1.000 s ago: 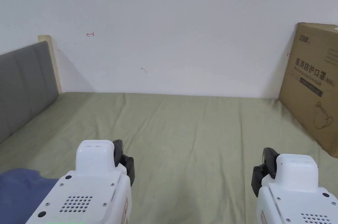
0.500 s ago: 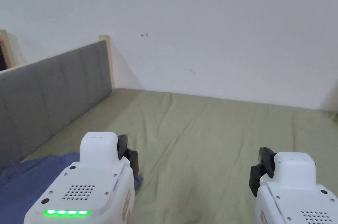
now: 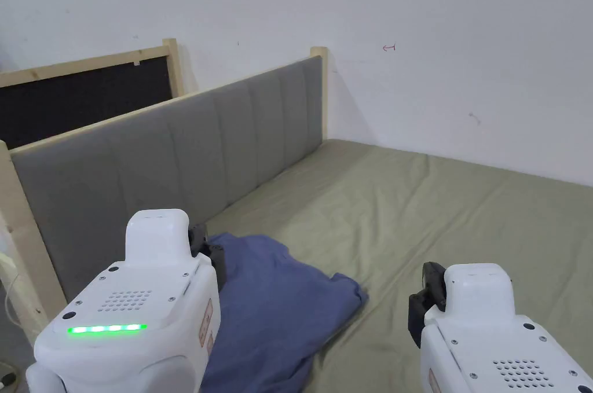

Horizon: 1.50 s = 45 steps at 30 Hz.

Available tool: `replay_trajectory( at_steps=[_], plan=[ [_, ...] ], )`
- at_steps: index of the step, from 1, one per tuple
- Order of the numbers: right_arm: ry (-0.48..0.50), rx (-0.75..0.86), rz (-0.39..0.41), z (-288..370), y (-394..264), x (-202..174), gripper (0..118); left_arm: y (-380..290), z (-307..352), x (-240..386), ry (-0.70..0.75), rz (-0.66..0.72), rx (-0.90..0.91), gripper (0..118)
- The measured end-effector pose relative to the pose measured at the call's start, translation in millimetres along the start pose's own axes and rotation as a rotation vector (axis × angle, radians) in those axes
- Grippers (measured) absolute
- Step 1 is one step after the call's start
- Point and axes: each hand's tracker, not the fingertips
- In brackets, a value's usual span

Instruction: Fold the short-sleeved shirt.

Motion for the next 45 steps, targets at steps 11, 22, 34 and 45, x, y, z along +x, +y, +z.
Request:
replay_trajectory(
  at_steps=[11,22,34,45],
  plan=[
    [-0.024,-0.081,0.000,-7.8,-12.1,13.6,0,-77.6,-167.4,8.0,-0.030,0.016,-0.470,0],
    [-0.084,-0.235,0.000,-49.1,-39.2,33.7,0,-150.9,-288.6,14.9,-0.015,0.032,-0.773,109],
    [-0.131,-0.349,-0.041,-77.4,-68.6,71.0,0,-178.6,-336.0,30.7,-0.010,-0.047,-0.867,44],
    [-0.129,-0.349,-0.045,-66.4,-74.2,89.2,0,-153.5,-333.6,22.0,0.012,0.004,-0.887,5]
  ],
)
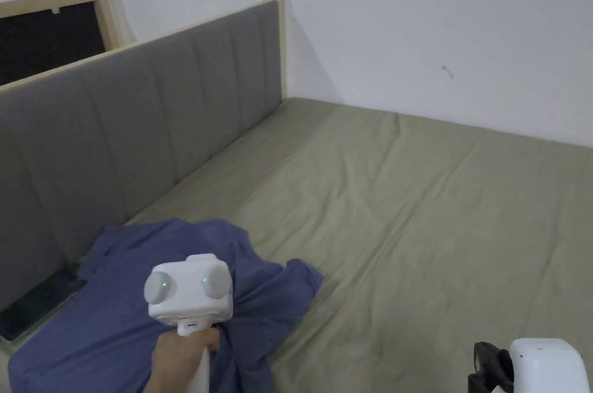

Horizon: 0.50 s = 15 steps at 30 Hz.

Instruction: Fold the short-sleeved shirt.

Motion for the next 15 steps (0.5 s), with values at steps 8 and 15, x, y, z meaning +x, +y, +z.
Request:
replay_trajectory(
  at_steps=[8,15],
  plan=[
    [-0.094,0.053,-0.093,27.7,3.4,45.3,0,18.2,78.1,8.6,-0.237,0.082,0.112,5],
    [-0.237,0.120,-0.194,74.4,5.8,95.1,0,16.7,155.1,123.0,-0.496,-0.108,0.205,5]
  ],
)
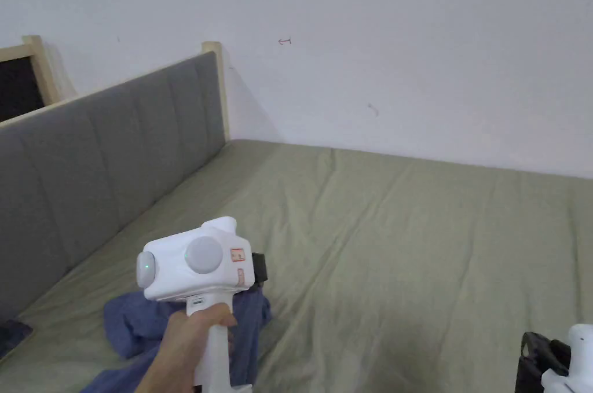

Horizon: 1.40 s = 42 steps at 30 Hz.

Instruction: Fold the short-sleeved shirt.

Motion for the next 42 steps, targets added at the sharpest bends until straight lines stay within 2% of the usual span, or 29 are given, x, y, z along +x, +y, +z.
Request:
replay_trajectory(
  at_steps=[2,6,10,12,13,15,17,19,21,23,24,25,26,27,28,29,32,33,34,35,36,40,42],
  plan=[
    [-0.042,0.022,-0.038,12.4,5.1,19.4,0,-0.4,3.9,52.4,-0.088,-0.072,0.012,5],
    [-0.150,0.073,-0.088,39.3,14.2,62.7,0,-13.6,20.7,160.4,-0.368,-0.151,0.016,5],
    [-0.247,0.115,-0.161,64.0,16.8,110.2,0,-49.2,41.0,263.8,-0.587,-0.346,0.012,5],
    [-0.283,0.125,-0.173,76.0,14.2,127.7,0,-71.7,41.1,298.1,-0.683,-0.337,-0.047,5],
    [-0.306,0.122,-0.172,80.3,11.8,135.4,0,-85.1,36.4,314.7,-0.716,-0.375,-0.069,5],
    [-0.348,0.103,-0.166,86.4,3.2,150.6,0,-122.6,17.4,347.1,-0.602,-0.501,-0.089,5],
    [-0.379,0.075,-0.196,90.9,-8.9,163.6,0,-163.7,-17.4,368.4,-0.546,-0.574,-0.184,5],
    [-0.397,0.038,-0.240,95.2,-23.1,177.3,0,-208.2,-60.9,379.0,-0.526,-0.582,-0.350,5],
    [-0.416,0.001,-0.249,97.0,-35.7,186.1,0,-243.4,-86.3,380.4,-0.465,-0.592,-0.440,5],
    [-0.448,-0.037,-0.230,98.4,-45.7,194.2,0,-265.2,-98.3,377.4,-0.435,-0.648,-0.431,6],
    [-0.457,-0.047,-0.226,98.9,-49.5,196.9,0,-270.7,-102.7,376.5,-0.402,-0.661,-0.426,12],
    [-0.459,-0.054,-0.230,99.2,-52.6,200.0,0,-269.4,-106.3,375.6,-0.411,-0.667,-0.435,27],
    [-0.465,-0.060,-0.239,98.9,-55.1,202.8,0,-265.8,-106.1,372.0,-0.403,-0.651,-0.451,58],
    [-0.465,-0.064,-0.250,98.4,-57.1,205.1,0,-261.5,-108.0,369.9,-0.404,-0.622,-0.471,101],
    [-0.464,-0.070,-0.265,96.7,-57.8,206.3,0,-253.9,-109.0,367.3,-0.409,-0.606,-0.480,115],
    [-0.462,-0.073,-0.271,95.4,-57.9,206.4,0,-246.3,-106.0,363.9,-0.411,-0.569,-0.452,117],
    [-0.444,-0.073,-0.252,91.3,-54.3,199.8,0,-211.6,-85.5,348.7,-0.430,-0.524,-0.362,106],
    [-0.435,-0.074,-0.235,89.3,-52.0,196.0,0,-200.3,-78.6,339.3,-0.437,-0.512,-0.342,86],
    [-0.425,-0.072,-0.223,87.4,-50.5,192.2,0,-190.5,-68.4,328.4,-0.438,-0.493,-0.317,57],
    [-0.413,-0.069,-0.216,85.7,-49.6,188.6,0,-183.4,-61.6,317.3,-0.423,-0.481,-0.298,19],
    [-0.398,-0.066,-0.216,83.3,-48.8,184.5,0,-179.2,-57.2,304.6,-0.398,-0.485,-0.271,0],
    [-0.349,-0.076,-0.218,71.3,-51.6,168.2,0,-188.2,-53.6,254.9,-0.222,-0.521,-0.263,0],
    [-0.330,-0.092,-0.199,65.5,-54.1,160.2,0,-196.3,-58.3,227.9,-0.196,-0.466,-0.294,0]
  ],
)
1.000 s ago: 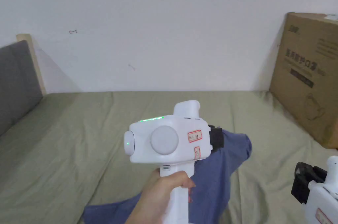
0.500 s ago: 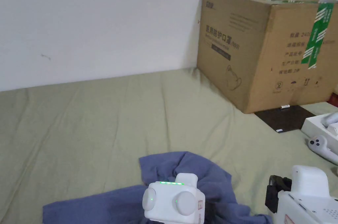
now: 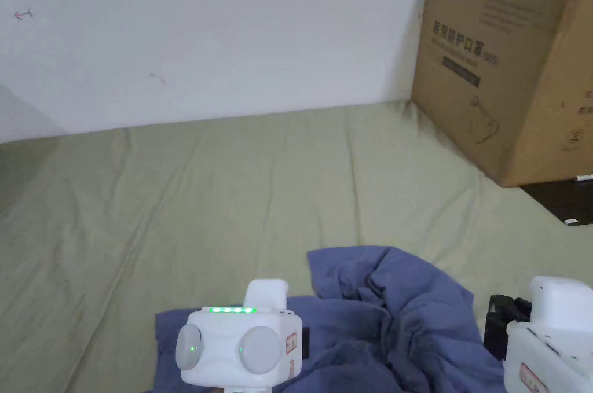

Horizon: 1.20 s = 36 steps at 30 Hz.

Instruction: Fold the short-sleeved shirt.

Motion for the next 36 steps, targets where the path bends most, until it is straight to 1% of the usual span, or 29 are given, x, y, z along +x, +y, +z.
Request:
replay_trajectory(
  at_steps=[2,3,4,6,8,9,10,11,12,14,16,18,19,21,22,23,25,26,27,28,29,30,31,32,33,36],
  plan=[
    [0.010,-0.011,0.013,-3.9,-2.9,-6.7,0,-8.8,0.3,-19.1,0.014,0.047,-0.002,0],
    [0.017,-0.018,0.014,-6.1,-3.7,-9.0,0,-9.0,1.2,-27.0,0.050,0.067,-0.004,0],
    [0.027,-0.025,0.014,-8.5,-4.1,-10.9,0,-9.1,2.2,-35.1,0.060,0.064,0.000,0],
    [0.034,-0.034,0.012,-13.7,-3.5,-13.3,0,0.2,6.0,-53.5,0.098,0.097,0.024,0],
    [0.033,-0.040,0.017,-18.5,-2.4,-15.8,0,16.8,8.0,-75.6,0.090,0.120,0.048,0],
    [0.033,-0.043,0.022,-21.5,-1.7,-16.5,0,27.5,7.7,-86.3,0.116,0.113,0.050,24],
    [0.033,-0.050,0.027,-24.8,-1.0,-16.2,0,38.0,5.5,-98.6,0.138,0.092,0.060,61],
    [0.033,-0.055,0.031,-27.5,-0.9,-16.0,0,47.8,-0.7,-109.7,0.149,0.085,0.057,94],
    [0.031,-0.059,0.033,-30.7,-1.4,-16.0,0,57.7,-9.3,-123.4,0.178,0.086,0.028,109],
    [0.026,-0.074,0.034,-37.6,-2.7,-15.2,0,76.9,-27.2,-150.0,0.204,0.158,0.006,101],
    [0.021,-0.094,0.030,-45.3,-5.0,-14.5,0,90.8,-53.6,-176.1,0.220,0.270,-0.050,102],
    [0.015,-0.119,0.039,-51.2,-7.2,-14.0,0,96.0,-78.0,-192.3,0.217,0.322,-0.105,102],
    [0.012,-0.128,0.047,-53.5,-8.1,-13.5,0,95.1,-90.0,-197.2,0.234,0.334,-0.146,101],
    [0.005,-0.137,0.060,-57.6,-9.4,-12.0,0,83.9,-114.2,-201.2,0.245,0.303,-0.234,99],
    [-0.002,-0.145,0.066,-60.2,-10.3,-10.8,0,78.6,-121.7,-197.6,0.263,0.244,-0.221,95],
    [-0.006,-0.151,0.065,-62.4,-10.7,-9.9,0,78.0,-117.8,-189.6,0.287,0.236,-0.176,86],
    [-0.005,-0.157,0.053,-64.6,-12.0,-7.7,0,80.7,-105.7,-172.6,0.326,0.233,-0.171,77],
    [-0.003,-0.159,0.042,-65.5,-12.5,-7.1,0,80.5,-103.9,-168.2,0.330,0.211,-0.163,77],
    [0.001,-0.165,0.032,-66.5,-12.9,-6.6,0,79.2,-103.3,-164.5,0.358,0.185,-0.153,64],
    [0.005,-0.168,0.028,-66.6,-13.3,-6.5,0,77.9,-102.8,-162.1,0.365,0.177,-0.151,54],
    [0.007,-0.169,0.028,-66.2,-13.6,-6.6,0,77.9,-100.6,-158.7,0.381,0.159,-0.149,39],
    [0.009,-0.170,0.031,-65.5,-14.2,-6.3,0,78.7,-97.9,-156.2,0.407,0.151,-0.135,11],
    [0.011,-0.172,0.037,-64.8,-13.9,-5.1,0,80.3,-93.9,-156.7,0.421,0.155,-0.141,3],
    [0.015,-0.174,0.042,-64.6,-12.6,-2.5,0,81.6,-90.6,-159.3,0.378,0.178,-0.140,3],
    [0.025,-0.172,0.039,-65.9,-9.8,1.6,0,83.3,-85.1,-159.7,0.368,0.185,-0.129,3],
    [0.121,-0.171,-0.007,-81.2,10.8,17.9,0,91.4,-61.2,-160.3,0.327,0.197,-0.077,3]
  ],
)
